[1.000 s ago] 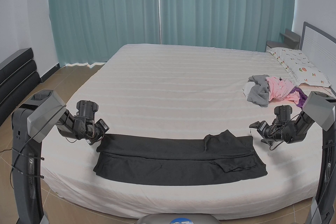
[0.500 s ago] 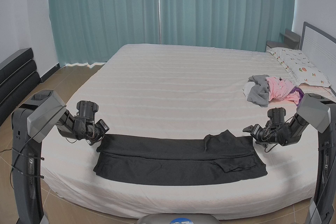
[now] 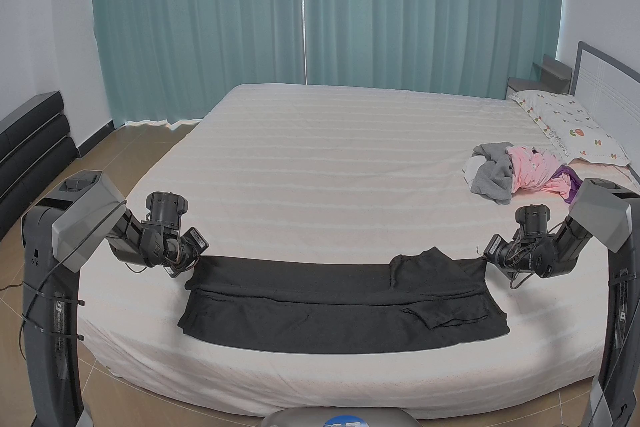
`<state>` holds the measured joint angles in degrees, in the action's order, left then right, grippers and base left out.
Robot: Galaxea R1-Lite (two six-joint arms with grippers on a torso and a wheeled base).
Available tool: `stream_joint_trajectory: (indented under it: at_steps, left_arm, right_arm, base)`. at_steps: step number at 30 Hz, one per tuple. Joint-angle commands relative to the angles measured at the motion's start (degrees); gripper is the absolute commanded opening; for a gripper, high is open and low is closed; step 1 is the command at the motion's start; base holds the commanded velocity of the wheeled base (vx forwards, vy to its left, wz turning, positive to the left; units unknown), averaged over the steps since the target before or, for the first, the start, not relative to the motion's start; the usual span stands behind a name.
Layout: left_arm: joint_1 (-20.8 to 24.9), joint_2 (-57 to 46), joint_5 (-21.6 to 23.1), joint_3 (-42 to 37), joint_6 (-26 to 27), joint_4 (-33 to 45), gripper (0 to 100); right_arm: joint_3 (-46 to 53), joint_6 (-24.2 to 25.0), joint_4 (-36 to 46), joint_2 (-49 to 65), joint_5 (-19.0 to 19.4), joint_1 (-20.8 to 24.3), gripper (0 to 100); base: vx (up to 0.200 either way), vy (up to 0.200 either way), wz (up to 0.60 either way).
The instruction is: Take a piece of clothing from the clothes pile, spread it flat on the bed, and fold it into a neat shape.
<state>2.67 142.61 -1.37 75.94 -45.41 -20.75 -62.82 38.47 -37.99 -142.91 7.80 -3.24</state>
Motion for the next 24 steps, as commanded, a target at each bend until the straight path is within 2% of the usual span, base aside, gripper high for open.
stream_joint_trajectory:
  at_steps: [1,22,23,24]
  left_arm:
    - [-0.12,-0.05,-0.04,0.00,-0.03,0.01,0]
    - [-0.12,0.22,0.05,0.18,0.06,0.01,0]
    - [-0.12,0.22,-0.04,0.09,0.15,0.01,100]
    - [-0.12,0.22,-0.04,0.09,0.15,0.01,100]
  right_arm:
    - [-0.02,0.11,-0.07,0.09,0.02,-0.45,0]
    - [0.94,0.29,-3.15,-0.09,0.02,-0.10,0]
    - [1.03,0.29,-3.15,0.00,0.02,-0.01,100]
    - [1.03,0.29,-3.15,0.00,0.02,-0.01,100]
  base:
    - [0.000,0.000,0.00]
    - [0.000,0.000,0.00]
    - [0.000,0.000,0.00]
    - [0.000,0.000,0.00]
